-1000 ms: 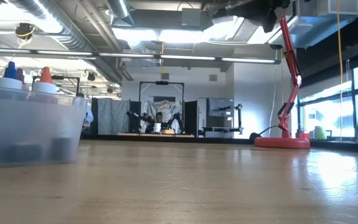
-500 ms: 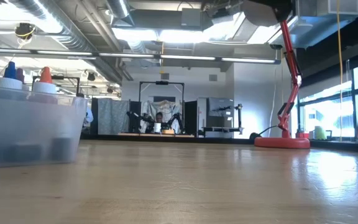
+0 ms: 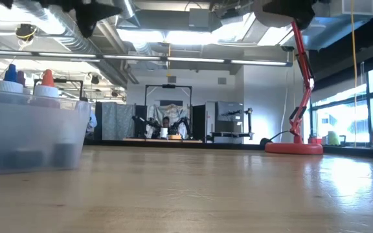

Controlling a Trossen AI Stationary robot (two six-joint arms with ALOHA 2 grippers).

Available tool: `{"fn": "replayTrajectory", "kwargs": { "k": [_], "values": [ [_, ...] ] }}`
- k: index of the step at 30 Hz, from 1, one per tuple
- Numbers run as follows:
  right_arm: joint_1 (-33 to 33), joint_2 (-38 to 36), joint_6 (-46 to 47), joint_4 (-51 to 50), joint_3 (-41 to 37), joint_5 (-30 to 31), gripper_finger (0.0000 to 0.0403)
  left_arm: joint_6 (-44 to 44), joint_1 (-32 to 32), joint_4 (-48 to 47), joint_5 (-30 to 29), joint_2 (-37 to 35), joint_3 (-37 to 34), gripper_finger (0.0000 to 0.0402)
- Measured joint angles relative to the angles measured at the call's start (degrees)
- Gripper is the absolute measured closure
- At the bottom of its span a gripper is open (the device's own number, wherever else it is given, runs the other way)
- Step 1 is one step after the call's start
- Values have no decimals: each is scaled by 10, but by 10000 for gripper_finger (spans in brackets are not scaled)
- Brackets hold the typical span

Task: Pick & Place food coloring
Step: Return to Home Position

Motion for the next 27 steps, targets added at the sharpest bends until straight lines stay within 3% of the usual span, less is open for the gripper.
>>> {"fn": "replayTrajectory", "kwargs": {
  "k": [9,18,27],
  "values": [
    [-4,-59,8,168,-129,-26,165,-30,29,7,-36,-138,-117,191],
    [-30,-146,9,166,-173,-21,165,-47,30,14,-86,-251,-210,192],
    [-54,-219,7,138,-192,-21,165,-50,30,3,-97,-349,-261,192]
  ]
}}
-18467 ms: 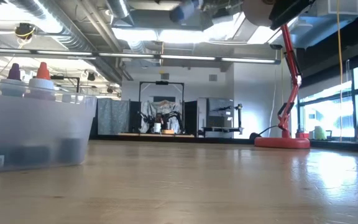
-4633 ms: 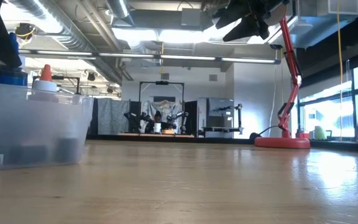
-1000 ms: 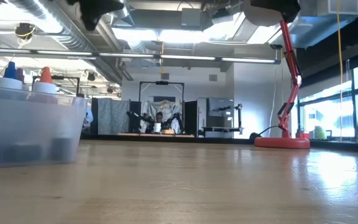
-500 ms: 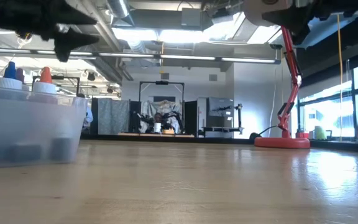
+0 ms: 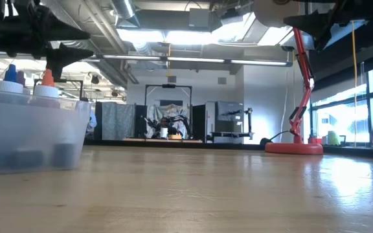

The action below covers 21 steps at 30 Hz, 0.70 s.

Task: Pick & Place food coloring
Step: Return to Home Position

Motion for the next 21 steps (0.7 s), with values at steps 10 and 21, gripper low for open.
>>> {"fn": "replayTrajectory", "kwargs": {
  "k": [10,21],
  "values": [
    [-2,-68,-1,-65,0,0,165,-5,0,-30,-35,-19,-12,192],
    [-2,-84,-30,12,-71,16,165,7,0,-64,-25,-19,-12,190]
  ]
}}
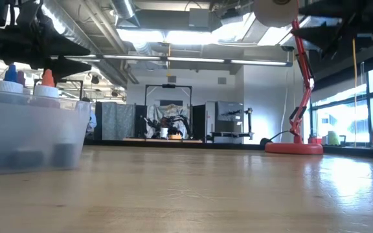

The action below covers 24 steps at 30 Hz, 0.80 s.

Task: Pick & Place food coloring
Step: Return to Home Position

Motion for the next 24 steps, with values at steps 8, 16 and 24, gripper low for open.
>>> {"fn": "replayTrajectory", "kwargs": {
  "k": [8,16,24],
  "values": [
    [0,-29,1,147,-112,-13,165,3,0,-8,1,1,0,191],
    [0,-132,2,52,-135,57,165,3,0,-8,2,1,0,191],
    [0,-225,3,-88,-127,70,165,3,0,-8,3,1,1,192]
  ]
}}
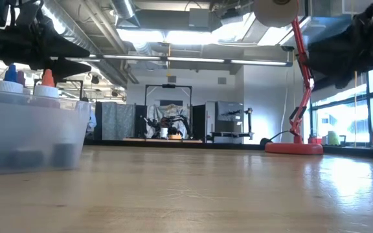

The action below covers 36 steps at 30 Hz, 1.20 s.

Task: Pick & Place food coloring
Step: Return to Home Position

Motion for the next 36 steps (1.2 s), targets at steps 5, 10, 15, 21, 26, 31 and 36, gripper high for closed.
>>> {"fn": "replayTrajectory", "kwargs": {
  "k": [5,10,15,21,26,31,36],
  "values": [
    [0,2,-35,-25,1,4,165,0,0,0,2,0,0,190],
    [0,2,-46,-25,1,4,165,0,0,1,0,0,0,191],
    [0,2,-46,-25,1,4,165,0,0,0,0,0,0,191],
    [0,2,-46,-25,1,4,165,0,0,0,0,0,0,190],
    [0,3,-46,-26,1,4,165,0,0,0,0,0,0,192],
    [0,3,-46,-26,1,4,165,0,0,0,0,0,0,190],
    [0,3,-46,-26,1,4,165,0,0,0,0,0,0,191]
  ]
}}
